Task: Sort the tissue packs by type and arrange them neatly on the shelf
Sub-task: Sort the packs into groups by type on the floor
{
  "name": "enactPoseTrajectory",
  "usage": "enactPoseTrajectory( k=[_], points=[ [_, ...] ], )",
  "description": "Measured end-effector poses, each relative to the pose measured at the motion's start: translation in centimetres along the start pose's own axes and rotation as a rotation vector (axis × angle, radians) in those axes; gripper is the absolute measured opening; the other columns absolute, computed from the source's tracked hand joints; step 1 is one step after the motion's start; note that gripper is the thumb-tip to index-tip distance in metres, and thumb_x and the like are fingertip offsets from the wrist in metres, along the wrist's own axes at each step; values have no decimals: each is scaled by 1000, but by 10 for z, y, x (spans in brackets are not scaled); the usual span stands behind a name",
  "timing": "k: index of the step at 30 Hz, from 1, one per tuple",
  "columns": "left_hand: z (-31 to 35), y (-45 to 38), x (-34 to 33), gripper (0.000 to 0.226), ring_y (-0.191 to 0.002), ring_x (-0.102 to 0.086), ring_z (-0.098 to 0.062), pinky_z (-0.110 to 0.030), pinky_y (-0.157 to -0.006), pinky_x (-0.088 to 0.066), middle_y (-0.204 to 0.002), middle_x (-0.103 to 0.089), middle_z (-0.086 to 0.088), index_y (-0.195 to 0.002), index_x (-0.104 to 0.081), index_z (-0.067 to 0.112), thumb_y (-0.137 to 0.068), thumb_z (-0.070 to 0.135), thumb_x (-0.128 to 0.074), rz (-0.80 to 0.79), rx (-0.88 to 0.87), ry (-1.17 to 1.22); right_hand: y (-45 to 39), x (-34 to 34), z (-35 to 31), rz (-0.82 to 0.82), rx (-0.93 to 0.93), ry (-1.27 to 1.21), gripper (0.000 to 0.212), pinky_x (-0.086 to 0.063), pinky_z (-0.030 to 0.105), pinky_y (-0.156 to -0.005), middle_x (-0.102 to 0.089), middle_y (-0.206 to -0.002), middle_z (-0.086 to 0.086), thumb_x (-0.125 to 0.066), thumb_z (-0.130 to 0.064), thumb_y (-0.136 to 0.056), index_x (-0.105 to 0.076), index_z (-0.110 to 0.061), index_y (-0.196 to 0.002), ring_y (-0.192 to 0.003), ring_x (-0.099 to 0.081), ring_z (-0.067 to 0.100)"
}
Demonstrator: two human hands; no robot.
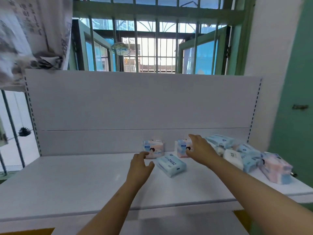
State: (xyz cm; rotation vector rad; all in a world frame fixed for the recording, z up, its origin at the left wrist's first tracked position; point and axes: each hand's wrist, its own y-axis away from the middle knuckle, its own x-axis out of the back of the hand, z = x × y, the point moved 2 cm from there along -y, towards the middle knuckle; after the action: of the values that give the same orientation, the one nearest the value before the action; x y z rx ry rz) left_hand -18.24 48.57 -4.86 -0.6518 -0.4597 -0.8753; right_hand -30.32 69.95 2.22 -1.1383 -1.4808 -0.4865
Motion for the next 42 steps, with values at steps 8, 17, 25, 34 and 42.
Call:
enactPoseTrajectory(
  k=[8, 17, 25, 34, 42],
  points=[
    [-22, -99, -22, 62, -126, -42, -27, -36, -104, -37, -138, -46, -11, -139, -46, 14, -86, 33, -73, 7, 45, -132, -120, -38, 35, -172, 127, 429, 80, -40, 37, -101, -46, -141, 7, -68, -46, -78, -34, -20, -146, -125, -47, 26],
    [-50, -183, -54, 82, -123, -34, -18, -32, -106, -38, -135, -42, 2, -143, -45, 24, -74, 52, -78, -185, -221, -439, -199, -71, 56, -503, 204, 805, 71, -39, 46, -102, -57, -128, 4, -78, -54, -68, -55, -24, -128, -118, -53, 25],
    [-46, -195, -47, 77, -111, -42, -11, -27, -95, -44, -125, -42, 10, -129, -46, 45, -61, 59, -80, -313, -262, -404, -202, -64, 37, -443, 408, 587, 84, -35, 39, -97, -53, -123, 2, -72, -66, -67, -41, -31, -136, -114, -52, 24],
    [-3, -208, -21, 79, -97, -70, -8, -29, -74, -62, -120, -62, 6, -130, -44, 39, -68, 22, -90, -168, -181, 359, -191, 3, 46, -227, 284, -190, 69, -50, 24, -82, -61, -113, -14, -80, -54, -69, -46, -41, -128, -98, -61, 8],
    [66, -189, -25, 56, -87, -74, -11, -23, -67, -59, -112, -72, -3, -115, -59, 22, -67, 43, -78, -59, -112, 820, -133, 21, 59, 254, -109, -1109, 71, -58, 31, -77, -71, -114, 4, -74, -54, -65, -58, -18, -124, -95, -71, 16]
  ],
)
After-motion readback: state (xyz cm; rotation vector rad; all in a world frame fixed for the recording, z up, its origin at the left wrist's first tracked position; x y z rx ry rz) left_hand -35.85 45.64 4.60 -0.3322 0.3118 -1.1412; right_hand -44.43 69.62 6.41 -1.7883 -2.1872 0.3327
